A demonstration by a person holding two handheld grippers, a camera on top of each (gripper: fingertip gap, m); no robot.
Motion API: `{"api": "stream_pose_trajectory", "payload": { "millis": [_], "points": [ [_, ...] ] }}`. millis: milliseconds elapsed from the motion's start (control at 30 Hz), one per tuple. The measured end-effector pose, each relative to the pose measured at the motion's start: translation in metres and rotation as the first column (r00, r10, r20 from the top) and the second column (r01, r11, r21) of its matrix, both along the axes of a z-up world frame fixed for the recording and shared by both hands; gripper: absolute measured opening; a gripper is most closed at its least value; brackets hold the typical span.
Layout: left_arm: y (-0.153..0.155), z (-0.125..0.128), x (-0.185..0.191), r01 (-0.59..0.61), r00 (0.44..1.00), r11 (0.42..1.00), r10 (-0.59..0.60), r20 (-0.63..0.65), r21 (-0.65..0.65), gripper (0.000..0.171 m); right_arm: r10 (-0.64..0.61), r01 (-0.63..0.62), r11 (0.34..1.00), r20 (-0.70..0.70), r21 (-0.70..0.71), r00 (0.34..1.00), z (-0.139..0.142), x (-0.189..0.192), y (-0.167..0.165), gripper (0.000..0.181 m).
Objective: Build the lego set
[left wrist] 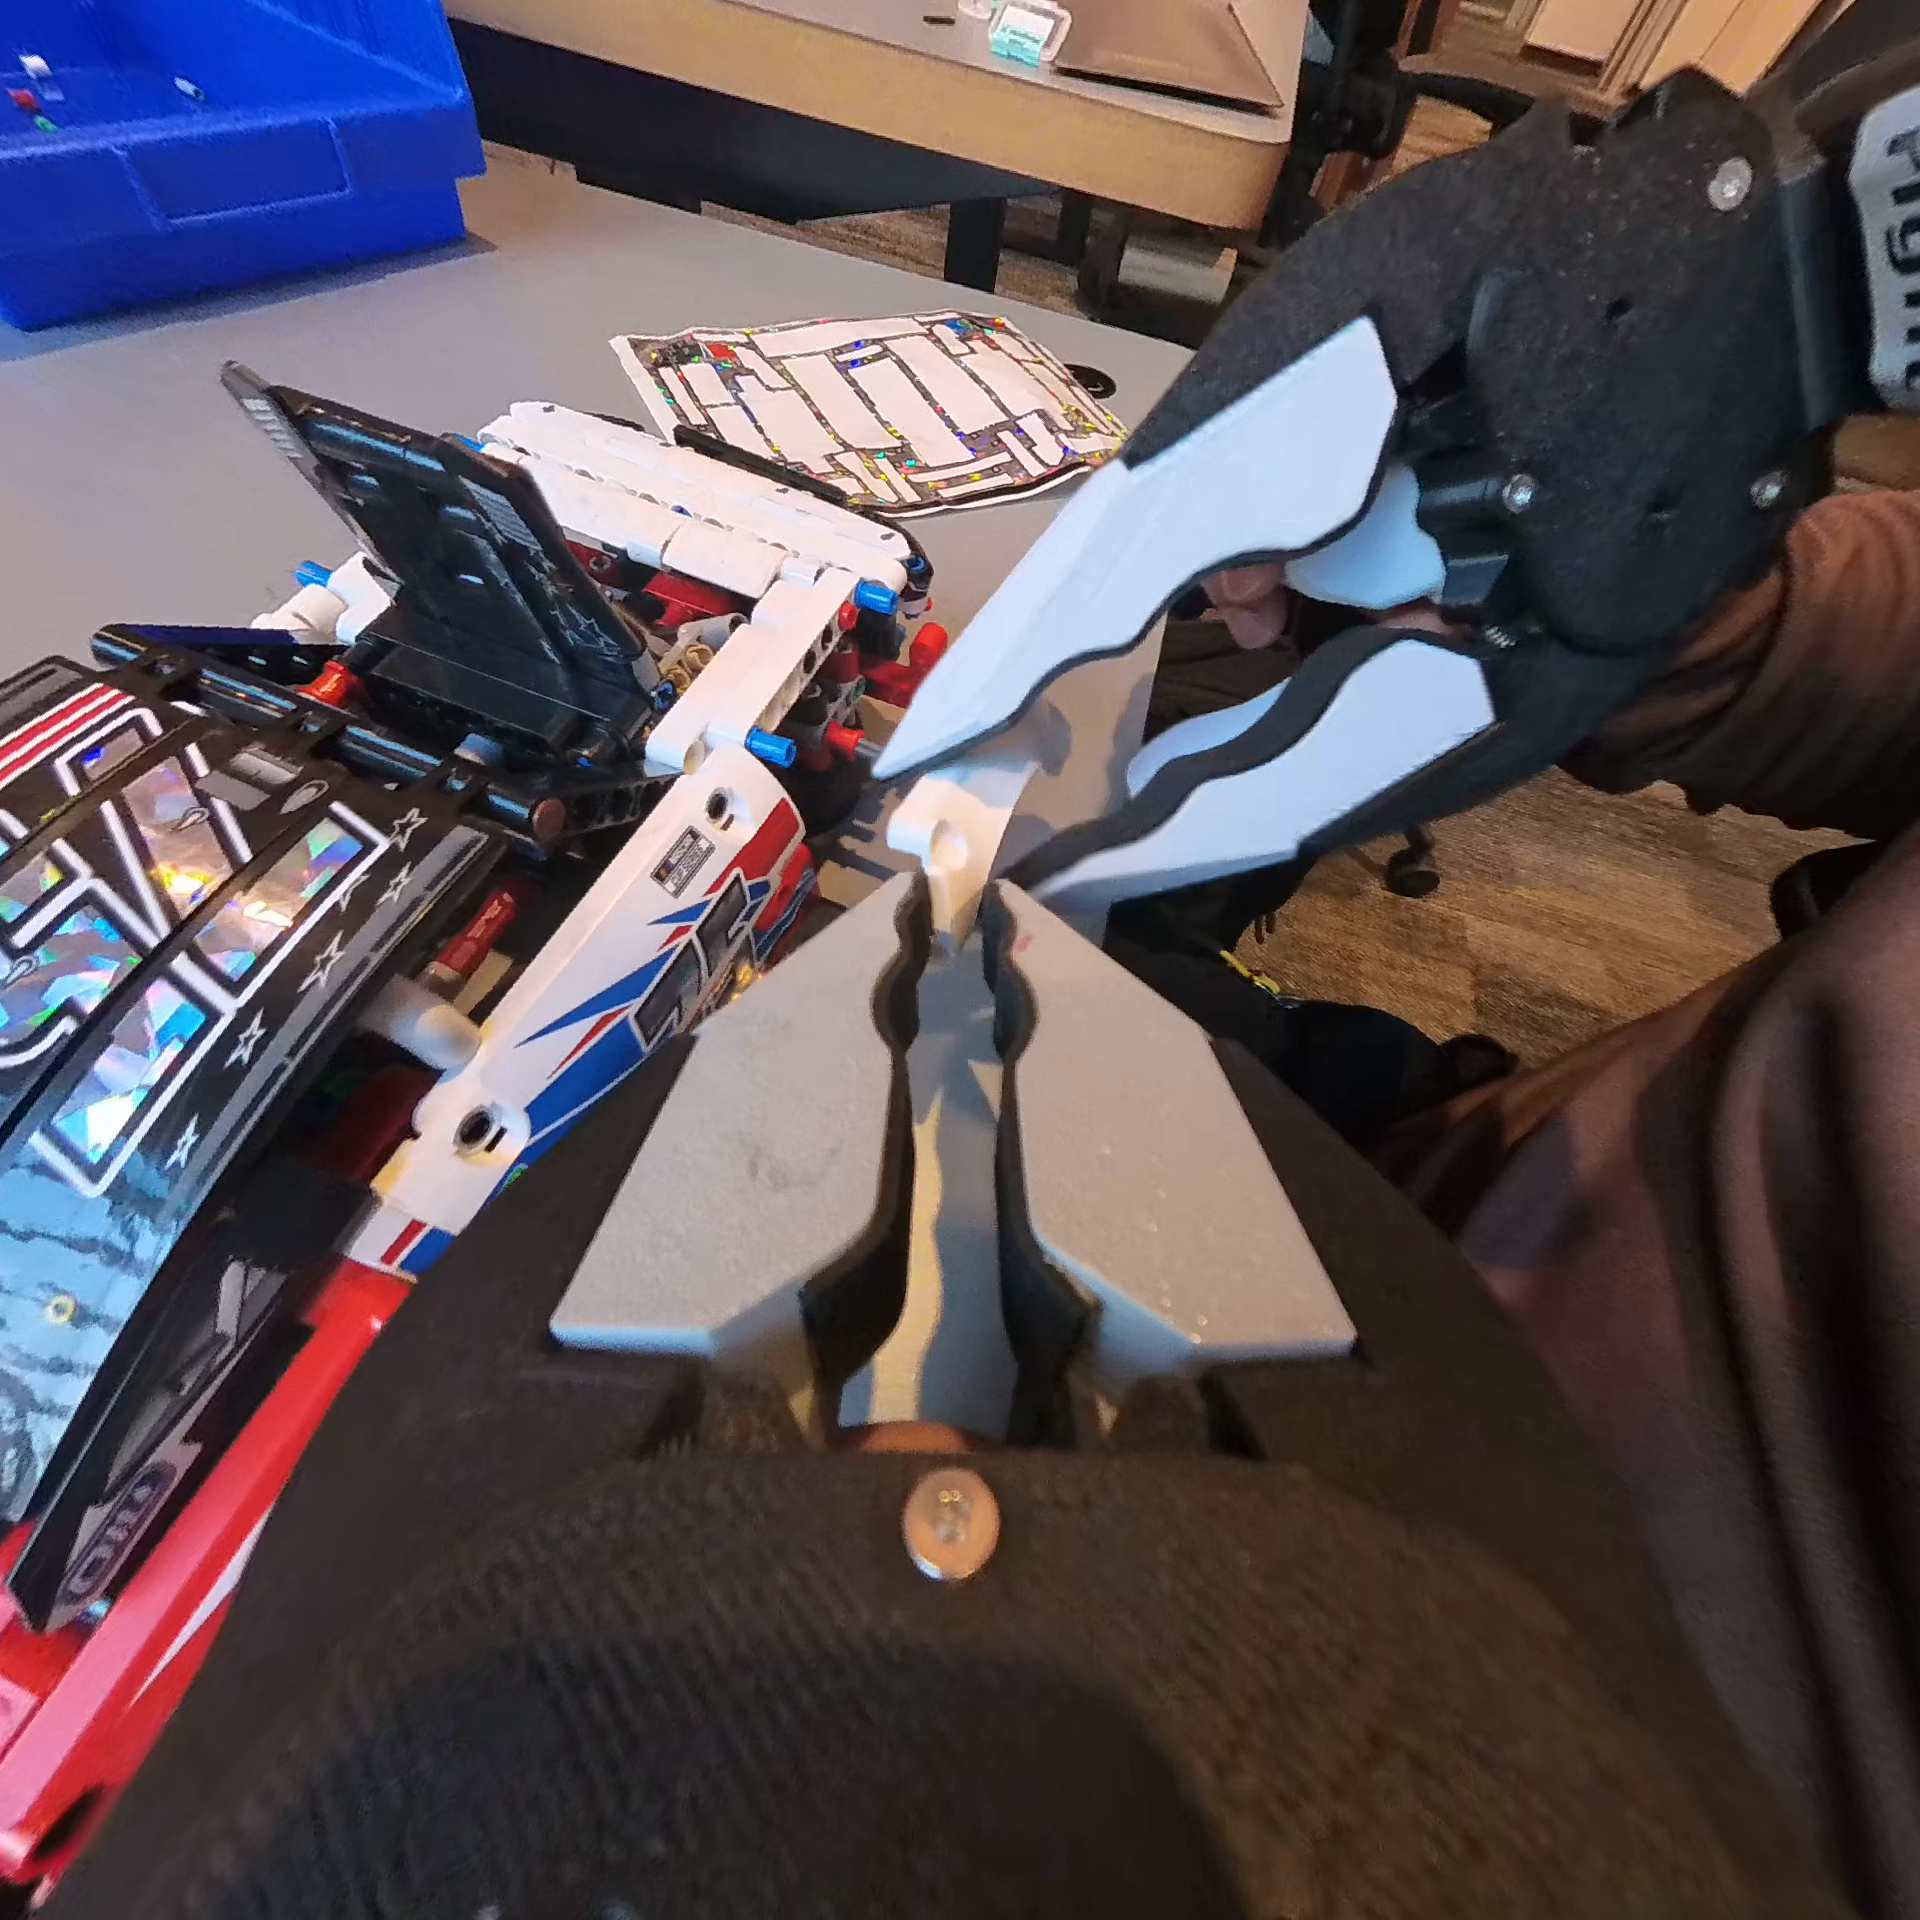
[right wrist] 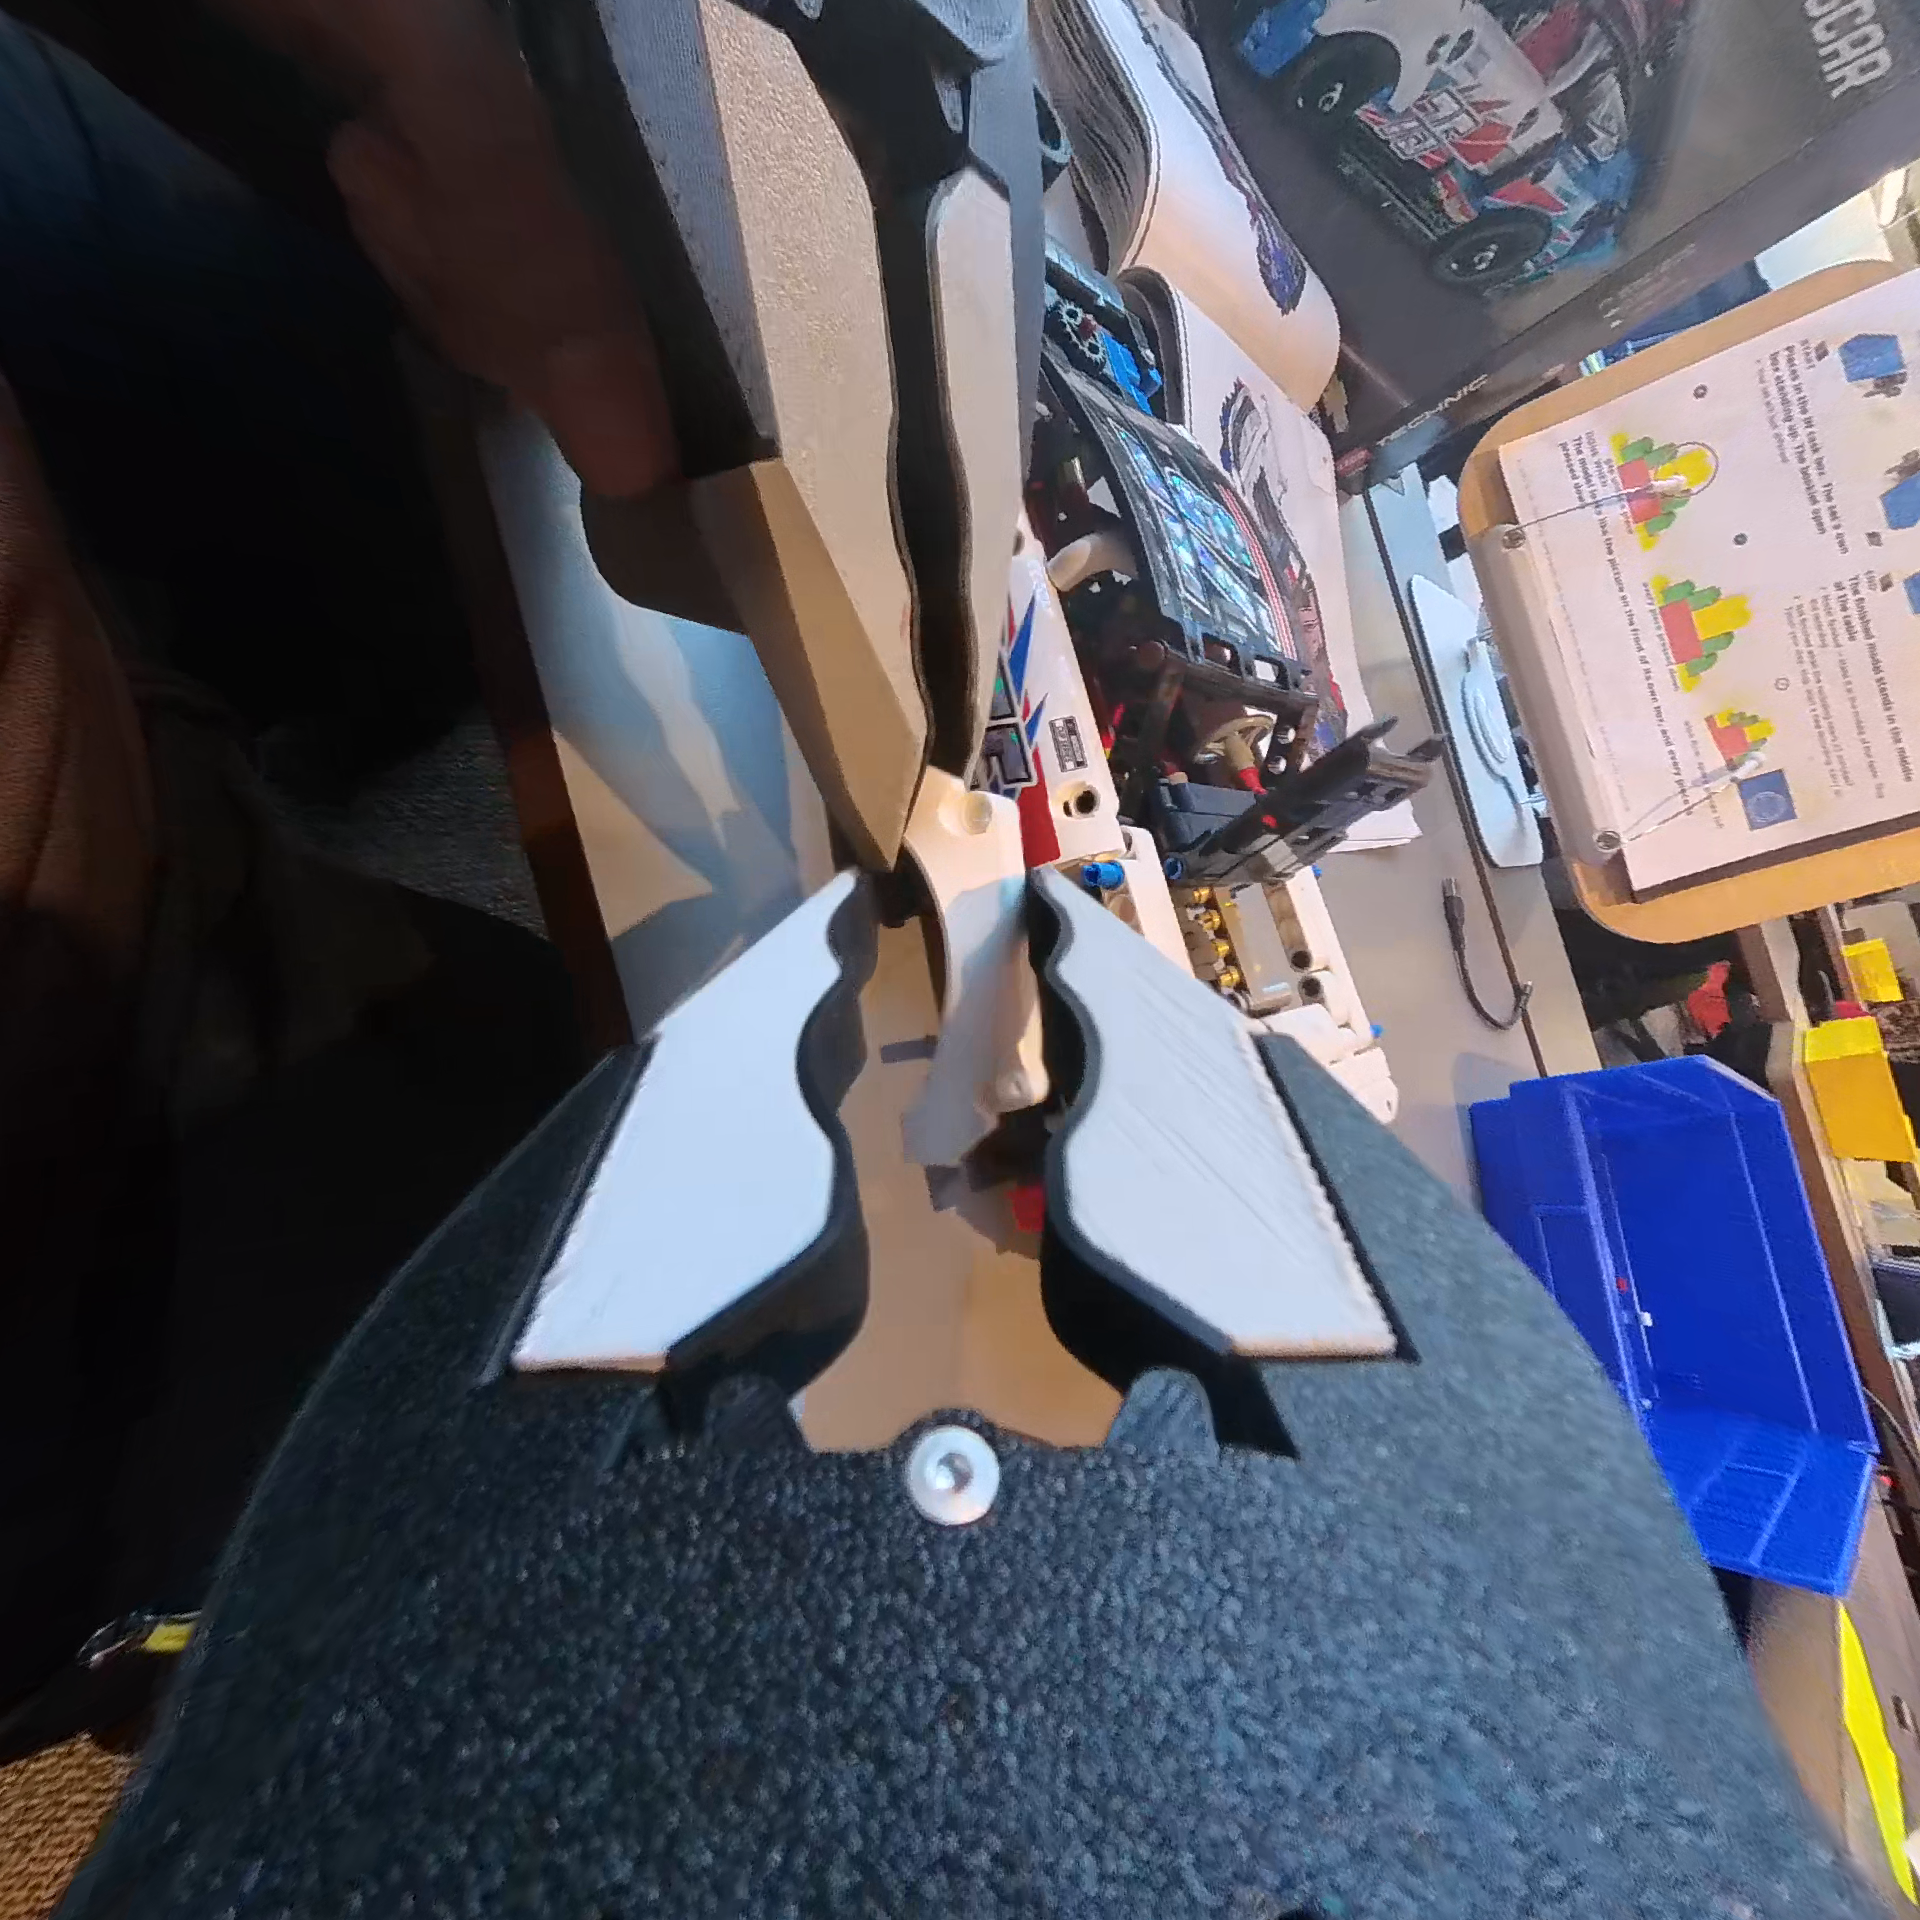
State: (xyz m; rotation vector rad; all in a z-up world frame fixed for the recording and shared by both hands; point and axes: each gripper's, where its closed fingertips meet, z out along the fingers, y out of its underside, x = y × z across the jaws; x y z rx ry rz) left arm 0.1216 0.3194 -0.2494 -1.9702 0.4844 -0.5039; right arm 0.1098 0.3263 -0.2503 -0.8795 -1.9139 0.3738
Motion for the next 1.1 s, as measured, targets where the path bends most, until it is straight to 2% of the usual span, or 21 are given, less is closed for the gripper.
{"api": "stream_pose_trajectory", "payload": {
  "millis": [33, 233, 433, 500, 767, 933, 1100],
  "points": [
    [0.0, 0.0, 0.0, 0.005, 1.0, 1.0, -0.005, 0.003, 0.0, 0.008, -0.012, 0.012, 1.0, -0.01, 0.017, 1.0, 0.001, 0.0, 0.003, 0.016],
    [0.0, -0.003, 0.001, -0.001, 1.0, 1.0, 0.0, -0.022, -0.012, 0.006, -0.024, 0.024, 0.999, -0.018, 0.028, 1.0, -0.003, -0.001, 0.005, 0.017],
    [0.0, -0.001, 0.001, 0.016, 1.0, 1.0, -0.015, 0.018, -0.022, 0.006, -0.01, 0.01, 0.999, -0.003, 0.032, 1.0, -0.003, 0.0, 0.005, 0.022],
    [-0.001, -0.003, 0.002, 0.015, 1.0, 1.0, -0.015, -0.011, -0.018, 0.006, 0.006, -0.006, 1.0, 0.029, 0.008, 1.0, -0.006, 0.003, 0.003, 0.026],
    [-0.002, -0.007, 0.007, 0.015, 0.993, 1.0, -0.013, -0.12, 0.016, 0.006, 0.023, -0.019, 0.999, 0.081, -0.045, 0.996, -0.006, 0.008, 0.002, 0.018],
    [-0.004, -0.001, 0.0, 0.021, 0.99, 0.998, -0.013, -0.138, 0.057, 0.008, 0.011, -0.014, 0.999, 0.06, 0.044, 0.998, 0.001, 0.006, 0.002, 0.018],
    [0.004, 0.025, -0.03, 0.028, 0.965, 0.987, 0.015, -0.263, 0.159, 0.017, -0.061, 0.035, 0.961, 0.086, 0.276, 0.994, 0.0, 0.002, 0.026, 0.017]
  ]
}}
